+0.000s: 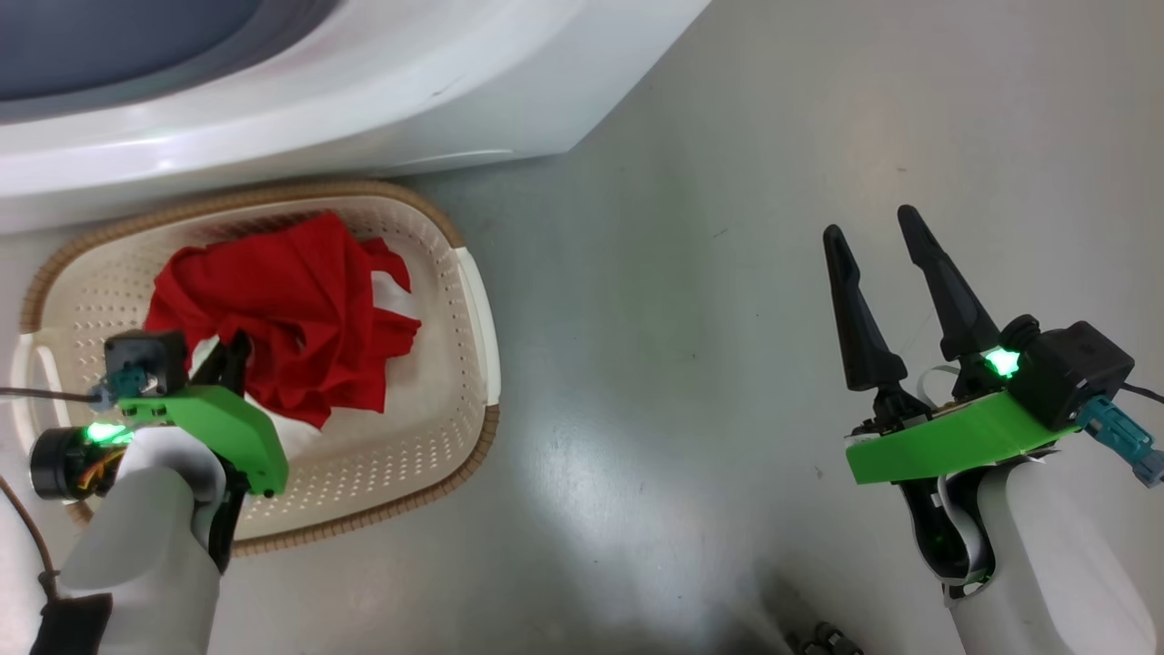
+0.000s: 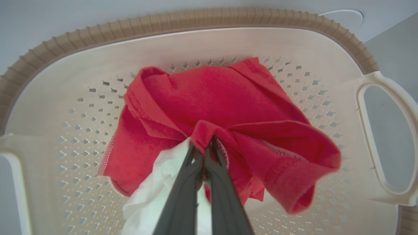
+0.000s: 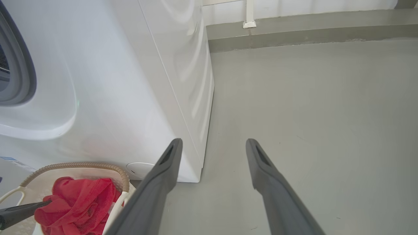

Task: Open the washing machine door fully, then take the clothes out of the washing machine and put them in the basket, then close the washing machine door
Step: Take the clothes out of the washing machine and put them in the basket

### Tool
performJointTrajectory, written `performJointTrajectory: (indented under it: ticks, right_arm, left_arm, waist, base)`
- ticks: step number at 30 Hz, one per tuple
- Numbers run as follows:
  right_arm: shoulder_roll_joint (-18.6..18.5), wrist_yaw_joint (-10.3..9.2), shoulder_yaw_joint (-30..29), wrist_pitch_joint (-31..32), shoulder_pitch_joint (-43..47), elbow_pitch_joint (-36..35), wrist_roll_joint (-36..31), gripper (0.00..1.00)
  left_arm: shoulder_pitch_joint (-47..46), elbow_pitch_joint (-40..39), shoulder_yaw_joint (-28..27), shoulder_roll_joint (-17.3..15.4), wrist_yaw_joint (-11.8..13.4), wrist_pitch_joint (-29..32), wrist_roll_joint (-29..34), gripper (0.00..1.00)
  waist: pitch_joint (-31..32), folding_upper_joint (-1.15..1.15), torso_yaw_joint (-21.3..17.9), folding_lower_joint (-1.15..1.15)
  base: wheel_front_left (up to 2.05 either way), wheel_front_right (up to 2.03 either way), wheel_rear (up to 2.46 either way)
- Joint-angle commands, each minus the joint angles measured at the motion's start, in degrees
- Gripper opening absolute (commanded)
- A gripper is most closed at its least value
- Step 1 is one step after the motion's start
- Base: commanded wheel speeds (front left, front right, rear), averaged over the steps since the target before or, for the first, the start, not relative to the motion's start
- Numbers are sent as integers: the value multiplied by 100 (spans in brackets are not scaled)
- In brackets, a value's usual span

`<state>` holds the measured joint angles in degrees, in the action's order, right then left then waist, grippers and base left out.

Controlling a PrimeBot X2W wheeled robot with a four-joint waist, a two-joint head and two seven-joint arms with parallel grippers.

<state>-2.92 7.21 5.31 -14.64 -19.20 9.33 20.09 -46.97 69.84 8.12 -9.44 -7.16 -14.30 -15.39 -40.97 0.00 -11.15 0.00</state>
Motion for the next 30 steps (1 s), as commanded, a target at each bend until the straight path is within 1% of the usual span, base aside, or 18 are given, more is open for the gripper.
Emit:
performJointTrajectory:
  ticks: [1, 11, 12, 14, 15, 16, 17, 18, 19, 20, 30]
  right_arm:
    - [4, 28, 138, -36, 19, -134, 26, 100]
    - [4, 28, 115, -36, -24, -130, -4, 100]
    - [4, 28, 115, -36, -30, -121, -5, 100]
    - [4, 28, 116, -36, -36, -99, -5, 100]
    - [4, 28, 114, -36, -35, -86, -4, 100]
    - [4, 28, 116, -36, -35, -72, -2, 100]
    - [4, 28, 118, -36, -37, -58, -1, 100]
    - [4, 28, 118, -36, -39, -46, -2, 100]
    - [4, 28, 114, -36, -35, -22, -6, 100]
    - [4, 28, 110, -36, -30, -10, -9, 100]
    - [4, 28, 37, -36, 114, 154, -88, 100]
  left_arm:
    - [19, 9, -22, -240, -32, -70, -72, 0]
    - [-75, -7, 239, -319, -33, -70, -370, 0]
    - [-64, -24, 249, -317, -33, -70, -415, 6]
    - [-30, -63, 273, -311, -33, -70, -507, 26]
    - [0, -90, 266, -306, -33, -70, -565, 40]
    - [38, -109, 269, -301, -33, -70, -616, 45]
    - [80, -132, 273, -295, -33, -70, -666, 49]
    - [122, -167, 269, -284, -33, -70, -723, 68]
    - [219, -211, 276, -267, -33, -70, -816, 98]
    - [268, -241, 275, -257, -33, -70, -869, 100]
    - [744, -692, 325, -213, -33, -70, -1148, 100]
  waist:
    - [-80, 0, -30, 0]
    - [-97, 0, -1, 0]
    - [-83, 0, 7, 0]
    - [-39, 0, 26, 0]
    - [-6, 0, 36, 0]
    - [30, 0, 44, 0]
    - [68, 0, 50, 0]
    - [106, 0, 61, 0]
    - [201, 0, 83, 0]
    - [251, 0, 95, 0]
    - [860, 0, 240, 0]
  base:
    - [0, 0, 0]
    - [0, 0, 0]
    - [0, 0, 0]
    - [0, 0, 0]
    - [0, 0, 0]
    - [0, 0, 0]
    - [0, 0, 0]
    - [0, 0, 0]
    - [0, 0, 0]
    - [0, 0, 0]
    - [0, 0, 0]
